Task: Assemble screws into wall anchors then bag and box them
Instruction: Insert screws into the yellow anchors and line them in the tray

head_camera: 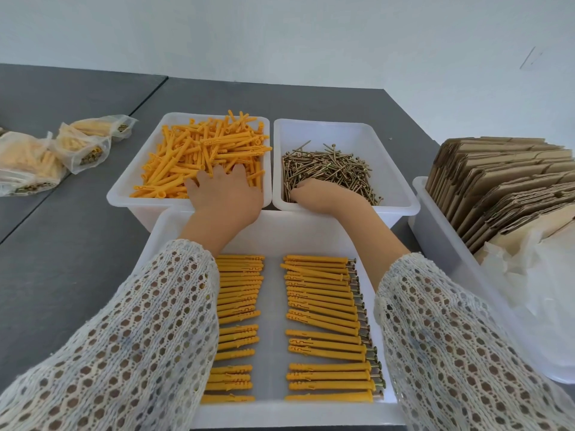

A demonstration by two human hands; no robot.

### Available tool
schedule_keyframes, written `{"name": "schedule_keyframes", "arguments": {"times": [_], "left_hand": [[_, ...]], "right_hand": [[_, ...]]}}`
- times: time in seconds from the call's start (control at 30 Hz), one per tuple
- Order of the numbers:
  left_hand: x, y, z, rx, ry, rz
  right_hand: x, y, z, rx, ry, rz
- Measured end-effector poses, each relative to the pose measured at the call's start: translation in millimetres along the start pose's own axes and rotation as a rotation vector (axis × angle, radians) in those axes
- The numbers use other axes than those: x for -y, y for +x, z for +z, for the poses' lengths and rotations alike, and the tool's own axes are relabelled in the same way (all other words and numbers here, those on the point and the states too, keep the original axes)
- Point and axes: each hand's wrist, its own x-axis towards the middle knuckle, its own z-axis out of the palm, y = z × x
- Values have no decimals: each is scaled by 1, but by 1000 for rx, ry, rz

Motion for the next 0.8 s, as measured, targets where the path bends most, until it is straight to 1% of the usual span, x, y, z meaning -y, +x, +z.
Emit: {"name": "schedule_keyframes", "arguments": {"times": [0.1,0.27,0.37,0.57,0.7,0.8], "left_hand": [[1,2,-1,59,-9,20],[5,3,-4,73,-2,90],[4,3,-3,71,13,97],[3,5,-2,125,53,86],[4,6,-3,109,36,121],[4,6,-1,55,-40,168]], "right_hand": [[1,-1,0,2,5,19],[1,-1,0,-17,-7,31],[1,-1,0,-26,1,38],[1,-1,0,-27,32,43],[3,-4,1,-37,68,47],[3,-5,0,-34,64,45]]}}
